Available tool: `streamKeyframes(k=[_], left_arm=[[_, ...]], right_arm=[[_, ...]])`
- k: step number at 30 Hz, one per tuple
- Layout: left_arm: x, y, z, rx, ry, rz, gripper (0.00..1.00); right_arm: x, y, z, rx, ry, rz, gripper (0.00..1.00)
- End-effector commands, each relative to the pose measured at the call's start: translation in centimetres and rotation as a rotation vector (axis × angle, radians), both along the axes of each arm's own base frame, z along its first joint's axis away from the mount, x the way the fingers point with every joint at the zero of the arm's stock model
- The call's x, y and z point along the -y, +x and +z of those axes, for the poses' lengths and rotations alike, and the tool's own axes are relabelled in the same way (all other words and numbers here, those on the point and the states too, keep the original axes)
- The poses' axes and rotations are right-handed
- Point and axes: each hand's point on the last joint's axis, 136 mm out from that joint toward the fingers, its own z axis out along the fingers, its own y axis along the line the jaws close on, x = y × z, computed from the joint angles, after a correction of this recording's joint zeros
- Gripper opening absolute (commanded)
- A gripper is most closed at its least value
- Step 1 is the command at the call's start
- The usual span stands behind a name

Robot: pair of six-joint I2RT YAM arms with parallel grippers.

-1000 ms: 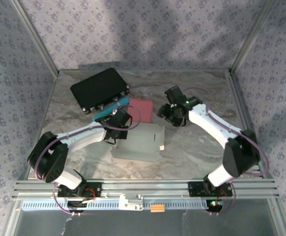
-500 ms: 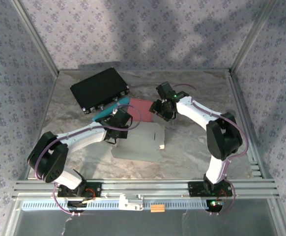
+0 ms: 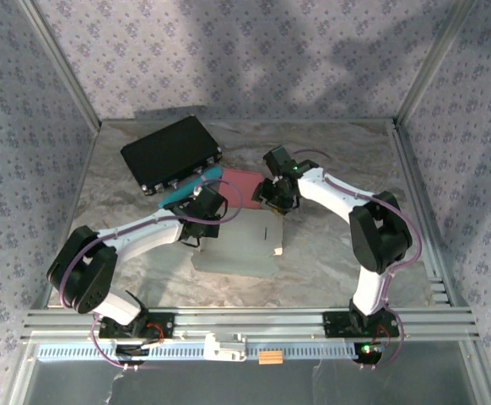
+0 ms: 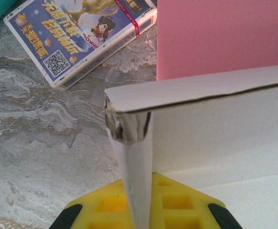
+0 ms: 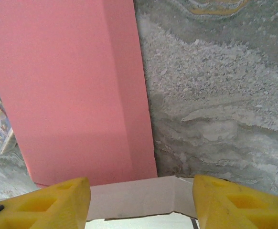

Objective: Fold the paper box

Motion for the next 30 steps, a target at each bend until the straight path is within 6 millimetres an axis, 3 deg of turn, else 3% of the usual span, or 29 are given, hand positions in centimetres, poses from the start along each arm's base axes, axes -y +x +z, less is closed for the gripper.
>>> streamKeyframes(k=[1, 13, 23, 26, 30], left_arm=[[0.1, 0.6, 0.7, 0.032, 0.017, 0.012, 0.00], [0.2, 0.7, 0.7, 0.031, 0.015, 0.008, 0.00], [0.4, 0.6, 0.8, 0.033, 0.012, -0.004, 0.00], [0.3, 0.6, 0.8, 0.034, 0.012, 0.004, 0.00], [-0.2, 0.6, 0.4, 0.034, 0.007, 0.030, 0.00]], right_arm=[[0.3, -1.3, -1.3, -0.052, -0.024, 0.034, 0.60], [-2.2, -2.1, -0.5, -0.077, 0.056, 0.054, 0.60], [-4.2, -0.7, 1.7, -0.024, 0.218, -0.014, 0.59], [-3.4, -0.9, 2.3, -0.037, 0.230, -0.066, 0.59], [-0.1, -1.8, 2.8, -0.022, 0.172, -0.151, 0.59]])
